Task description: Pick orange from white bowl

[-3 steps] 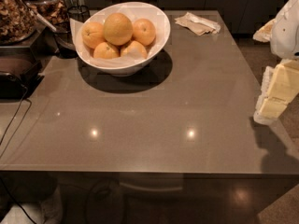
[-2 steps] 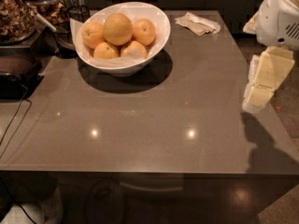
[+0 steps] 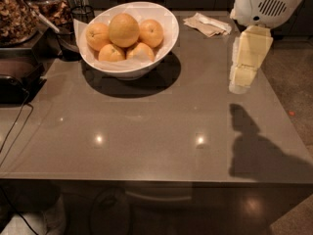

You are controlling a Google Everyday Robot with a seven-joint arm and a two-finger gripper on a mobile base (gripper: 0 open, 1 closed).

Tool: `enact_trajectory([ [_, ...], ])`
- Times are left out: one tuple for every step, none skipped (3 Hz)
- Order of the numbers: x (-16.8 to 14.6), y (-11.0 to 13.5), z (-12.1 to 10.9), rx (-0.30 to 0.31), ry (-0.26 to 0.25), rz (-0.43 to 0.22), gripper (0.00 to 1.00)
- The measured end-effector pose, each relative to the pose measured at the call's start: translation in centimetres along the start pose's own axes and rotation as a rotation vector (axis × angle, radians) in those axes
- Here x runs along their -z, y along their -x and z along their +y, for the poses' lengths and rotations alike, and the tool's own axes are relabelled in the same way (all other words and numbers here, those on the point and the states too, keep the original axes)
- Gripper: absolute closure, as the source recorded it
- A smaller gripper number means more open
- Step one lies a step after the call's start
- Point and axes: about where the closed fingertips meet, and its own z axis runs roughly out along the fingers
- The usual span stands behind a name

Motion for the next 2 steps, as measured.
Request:
enact_trajectory([
  [0.0,0.6,-0.6,0.004,-0.024,-0.018,0.0],
  [-0.3,1.2,-1.7,-0.005,-0.039,-0.056,0.0],
])
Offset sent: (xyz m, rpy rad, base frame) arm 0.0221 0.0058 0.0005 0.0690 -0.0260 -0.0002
